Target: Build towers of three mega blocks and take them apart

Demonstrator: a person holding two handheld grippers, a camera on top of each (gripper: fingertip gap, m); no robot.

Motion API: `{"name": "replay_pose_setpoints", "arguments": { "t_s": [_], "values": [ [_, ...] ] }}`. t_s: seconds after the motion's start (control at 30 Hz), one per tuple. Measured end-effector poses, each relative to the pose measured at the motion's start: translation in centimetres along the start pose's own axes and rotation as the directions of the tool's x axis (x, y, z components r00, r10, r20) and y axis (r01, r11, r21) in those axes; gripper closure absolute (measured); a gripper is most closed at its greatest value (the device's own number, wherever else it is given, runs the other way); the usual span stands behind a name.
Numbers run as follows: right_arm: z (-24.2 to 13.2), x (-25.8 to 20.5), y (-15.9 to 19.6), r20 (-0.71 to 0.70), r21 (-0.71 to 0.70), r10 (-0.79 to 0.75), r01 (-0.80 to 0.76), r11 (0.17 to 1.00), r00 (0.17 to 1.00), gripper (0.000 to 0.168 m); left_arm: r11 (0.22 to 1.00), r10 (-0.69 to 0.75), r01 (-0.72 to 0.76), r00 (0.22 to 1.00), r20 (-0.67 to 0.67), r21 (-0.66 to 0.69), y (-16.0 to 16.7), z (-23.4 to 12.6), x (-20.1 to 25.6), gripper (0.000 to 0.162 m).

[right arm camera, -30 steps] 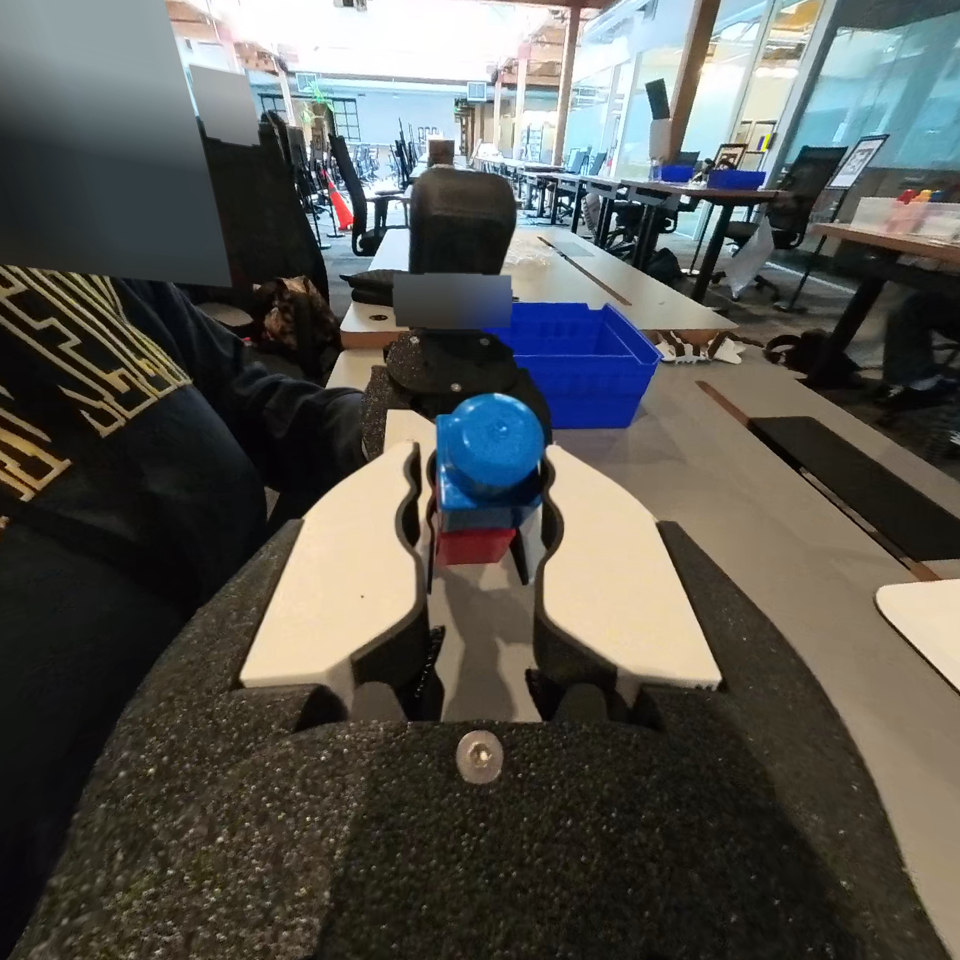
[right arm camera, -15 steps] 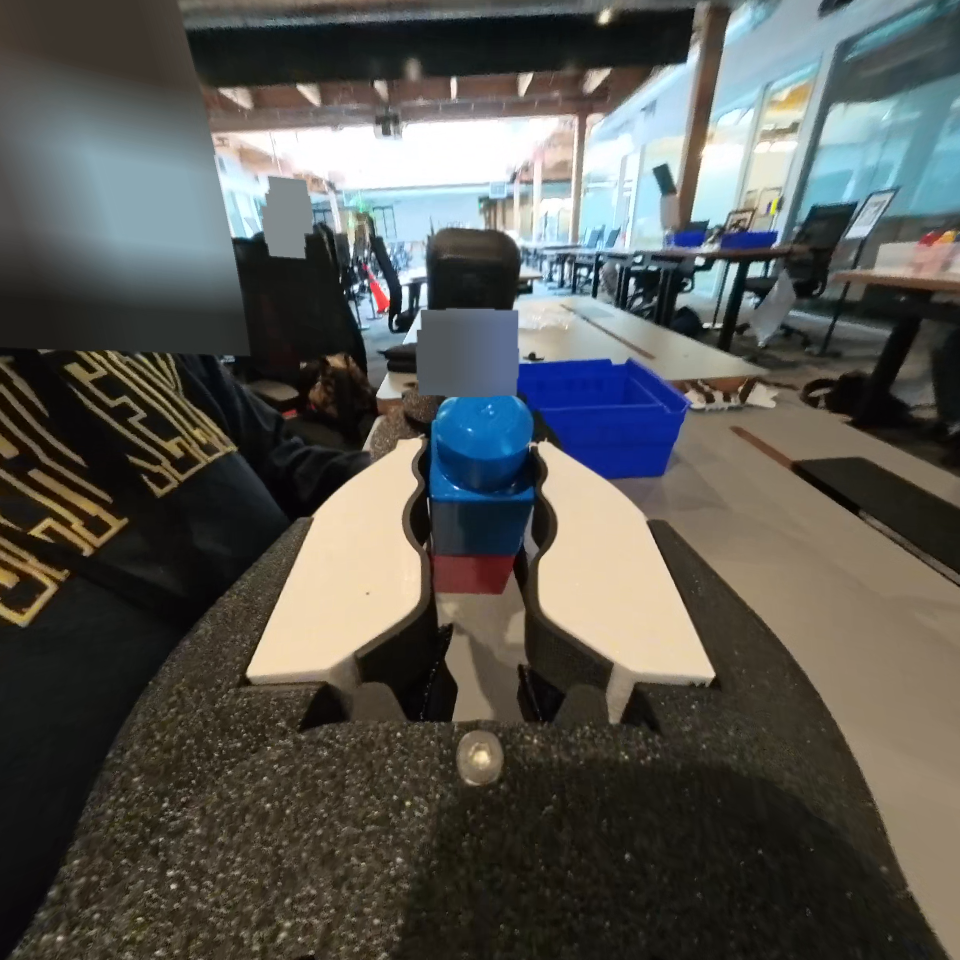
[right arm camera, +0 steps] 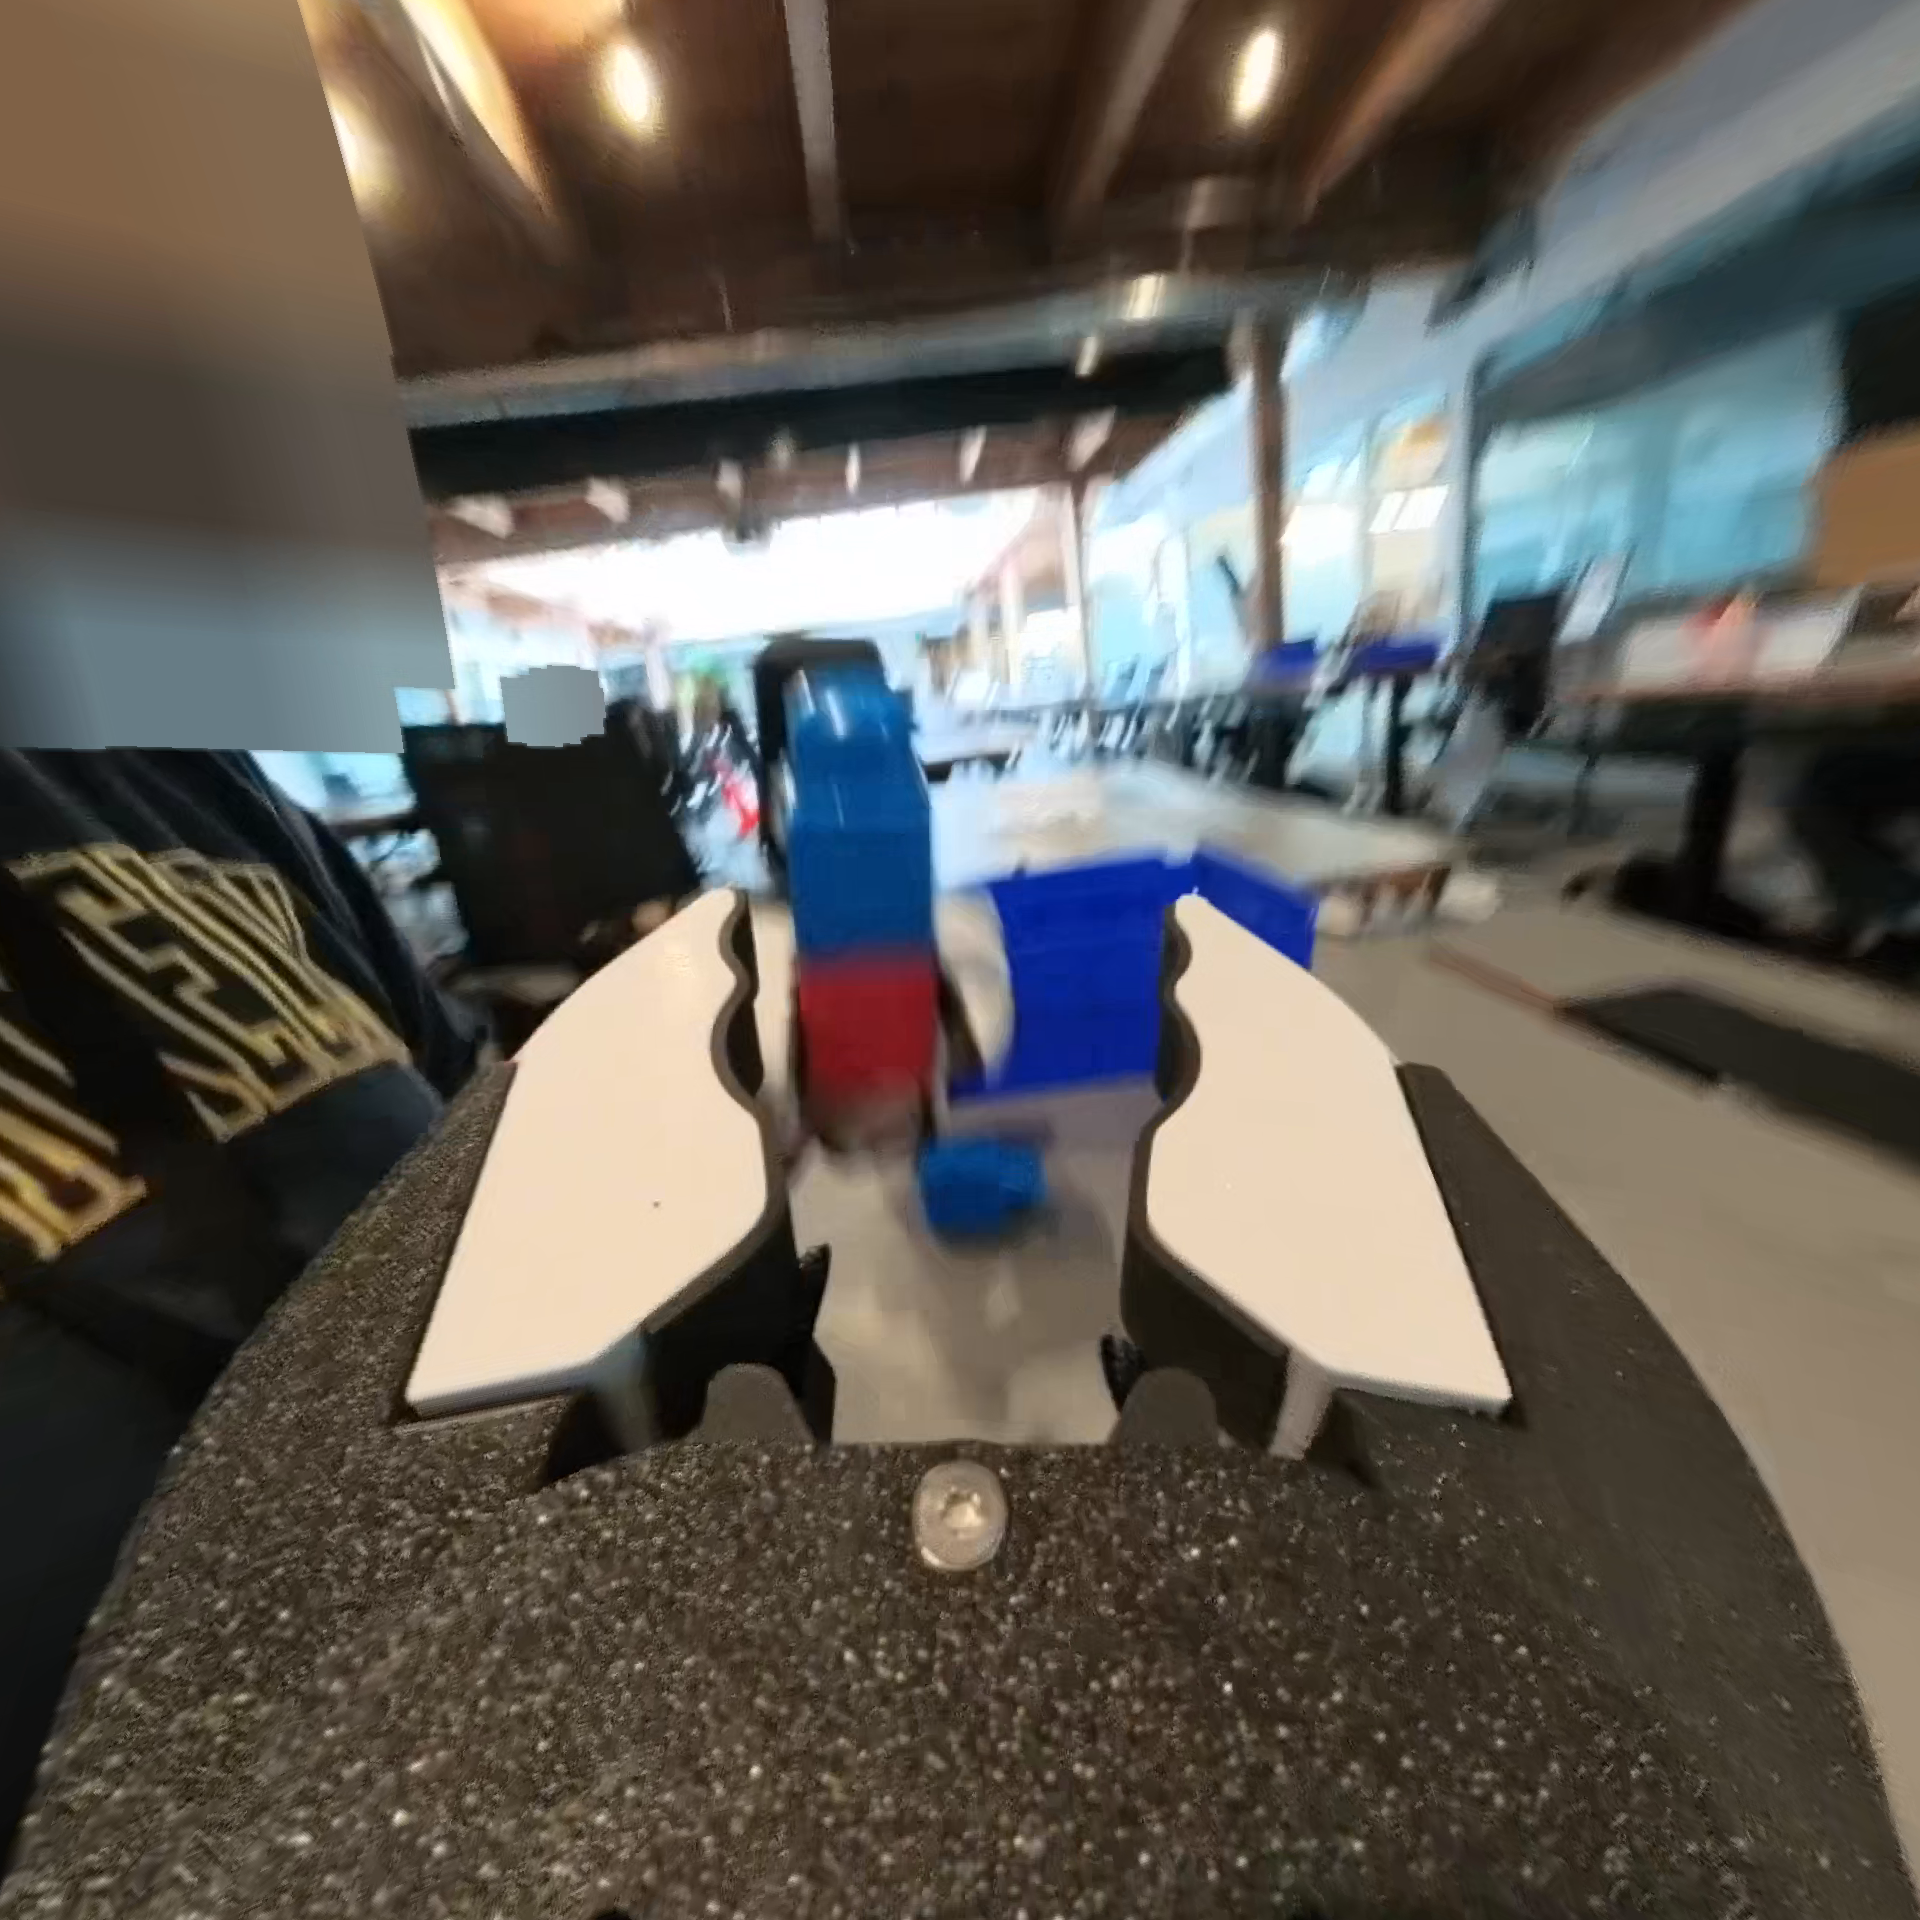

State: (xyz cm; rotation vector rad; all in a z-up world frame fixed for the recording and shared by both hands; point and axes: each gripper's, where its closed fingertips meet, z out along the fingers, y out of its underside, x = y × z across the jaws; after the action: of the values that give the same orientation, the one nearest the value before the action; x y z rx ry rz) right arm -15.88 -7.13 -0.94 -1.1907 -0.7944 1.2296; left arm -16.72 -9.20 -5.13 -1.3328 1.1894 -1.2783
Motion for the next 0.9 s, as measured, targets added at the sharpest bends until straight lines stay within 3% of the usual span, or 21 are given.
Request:
{"name": "replay_pose_setpoints", "arguments": {
  "t_s": [0.1, 0.23, 0.33, 0.43, 0.67, 0.73, 0.83, 0.9],
  "values": [
    [2.0, 1.5, 5.9, 0.028, -0.278, -0.042, 0.048, 0.959, 0.999, 0.093, 0.997, -0.017, 0.002, 0.982, 0.187, 0.080, -1.2, -6.7, -1.6, 0.121],
    [7.4, 1.4, 14.2, 0.286, -0.571, -0.127, 0.275, 0.774, 0.950, 0.090, 0.992, -0.039, -0.007, 0.934, 0.356, 0.128, -2.2, -14.0, -2.1, 0.121],
    [10.9, 1.9, 18.9, 0.521, -0.633, -0.162, 0.507, 0.585, 0.838, 0.088, 0.995, -0.030, -0.011, 0.916, 0.400, 0.101, -1.8, -16.4, -1.8, 0.121],
    [13.4, 1.9, 21.9, 0.703, -0.582, -0.087, 0.641, 0.501, 0.706, 0.086, 0.996, -0.034, 0.000, 0.929, 0.370, 0.092, -1.4, -16.8, -1.0, 0.121],
    [15.4, 0.4, 24.6, 0.790, -0.578, 0.173, 0.618, 0.534, 0.589, 0.103, 0.998, -0.044, 0.031, 0.953, 0.301, 0.047, -0.2, -16.4, 0.1, 0.121],
    [15.0, 0.3, 25.2, 0.789, -0.595, 0.214, 0.630, 0.499, 0.576, 0.122, 0.998, -0.049, 0.036, 0.956, 0.291, 0.050, -0.2, -16.3, 0.1, 0.121],
    [14.7, 0.8, 24.7, 0.727, -0.666, 0.253, 0.569, 0.482, 0.638, 0.129, 0.998, -0.051, 0.039, 0.954, 0.297, 0.049, -0.2, -16.2, -0.4, 0.121],
    [14.6, 2.6, 23.0, 0.678, -0.678, 0.147, 0.535, 0.505, 0.720, 0.129, 0.999, -0.048, 0.038, 0.941, 0.334, 0.036, 0.0, -16.2, -1.2, 0.121]
  ]
}}
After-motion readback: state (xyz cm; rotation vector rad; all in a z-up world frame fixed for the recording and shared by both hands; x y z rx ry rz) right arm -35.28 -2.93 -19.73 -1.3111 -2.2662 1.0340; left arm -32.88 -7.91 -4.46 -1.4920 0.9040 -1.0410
